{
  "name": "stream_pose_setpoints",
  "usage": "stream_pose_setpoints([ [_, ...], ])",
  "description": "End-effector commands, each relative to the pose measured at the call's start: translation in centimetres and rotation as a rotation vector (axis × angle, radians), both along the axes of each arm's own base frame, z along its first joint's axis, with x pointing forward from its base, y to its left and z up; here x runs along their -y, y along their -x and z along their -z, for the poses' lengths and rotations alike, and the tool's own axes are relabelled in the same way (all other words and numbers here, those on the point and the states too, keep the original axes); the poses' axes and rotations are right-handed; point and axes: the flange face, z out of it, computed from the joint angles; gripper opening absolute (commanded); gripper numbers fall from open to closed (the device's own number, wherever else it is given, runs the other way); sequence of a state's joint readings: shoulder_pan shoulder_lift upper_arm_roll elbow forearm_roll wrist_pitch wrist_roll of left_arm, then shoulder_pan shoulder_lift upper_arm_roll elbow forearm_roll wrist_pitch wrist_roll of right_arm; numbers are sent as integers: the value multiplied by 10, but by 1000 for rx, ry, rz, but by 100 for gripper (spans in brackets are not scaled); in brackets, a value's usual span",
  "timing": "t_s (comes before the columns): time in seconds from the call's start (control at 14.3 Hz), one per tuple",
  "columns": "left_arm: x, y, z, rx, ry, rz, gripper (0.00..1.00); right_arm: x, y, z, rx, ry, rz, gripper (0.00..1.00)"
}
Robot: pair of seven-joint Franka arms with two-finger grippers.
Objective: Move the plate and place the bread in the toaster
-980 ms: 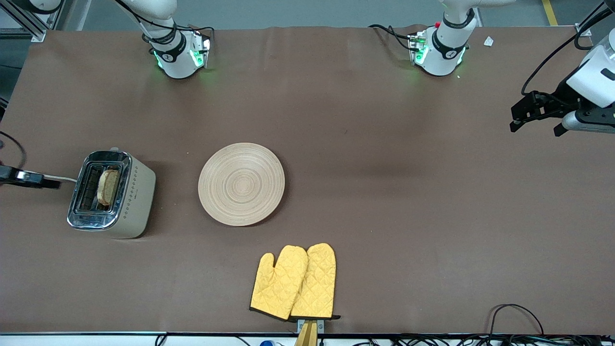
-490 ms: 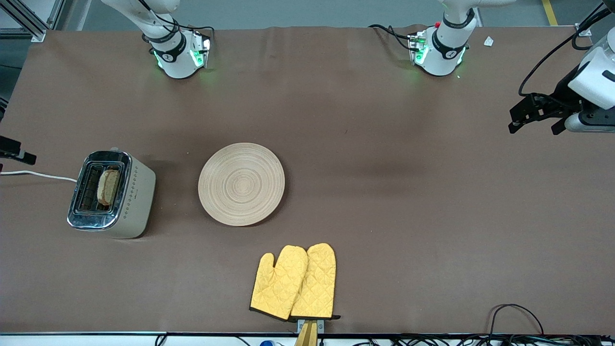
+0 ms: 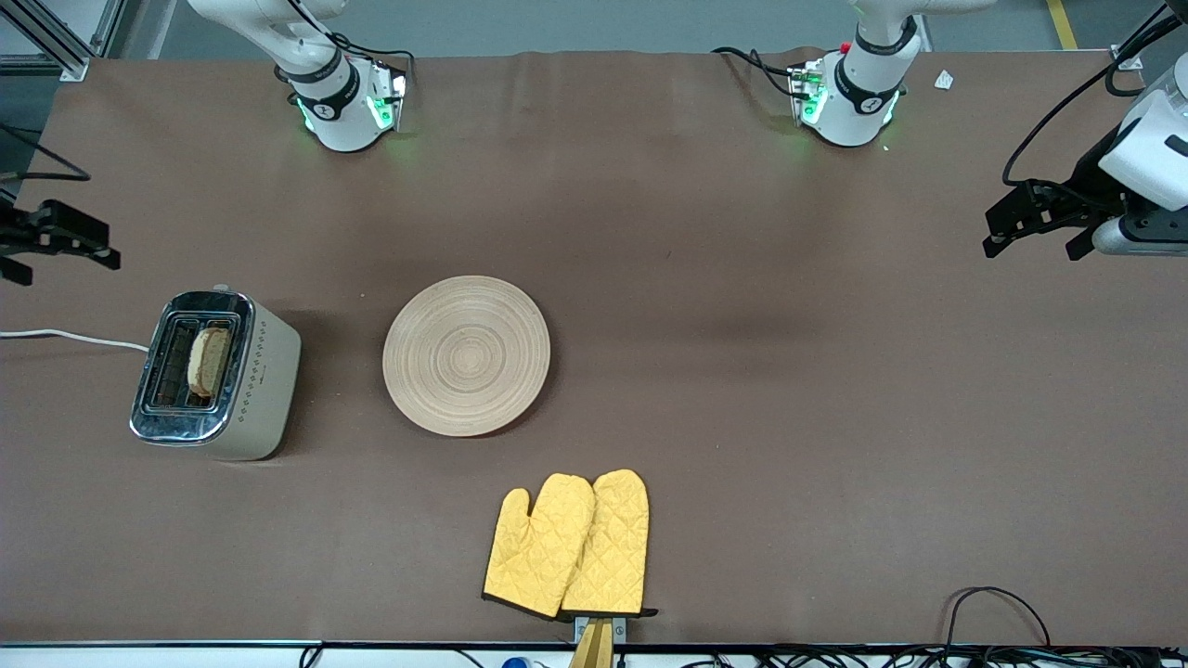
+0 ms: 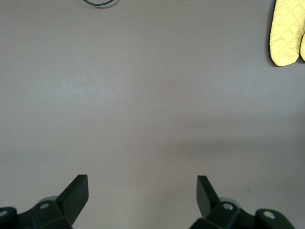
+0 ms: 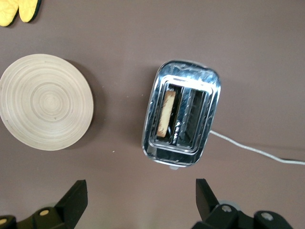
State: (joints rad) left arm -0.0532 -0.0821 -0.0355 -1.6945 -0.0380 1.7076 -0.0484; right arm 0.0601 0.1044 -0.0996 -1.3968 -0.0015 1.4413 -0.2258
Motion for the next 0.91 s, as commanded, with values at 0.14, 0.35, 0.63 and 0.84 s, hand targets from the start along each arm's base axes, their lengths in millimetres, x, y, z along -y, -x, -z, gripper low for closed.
stream_pose_setpoints([
  [0.14,1,-3,-9,12,13,-16,100,-12,21,-4,12,44,10,100],
  [0.35,1,-3,-8,11,11,-14,100,0,19,-8,33,43,34,100],
  [0.63,1,-3,-8,11,11,-13,100,23,20,-7,31,39,69,100],
  [0.84,1,-3,-8,11,9,-13,100,22,18,-8,43,37,65,100],
])
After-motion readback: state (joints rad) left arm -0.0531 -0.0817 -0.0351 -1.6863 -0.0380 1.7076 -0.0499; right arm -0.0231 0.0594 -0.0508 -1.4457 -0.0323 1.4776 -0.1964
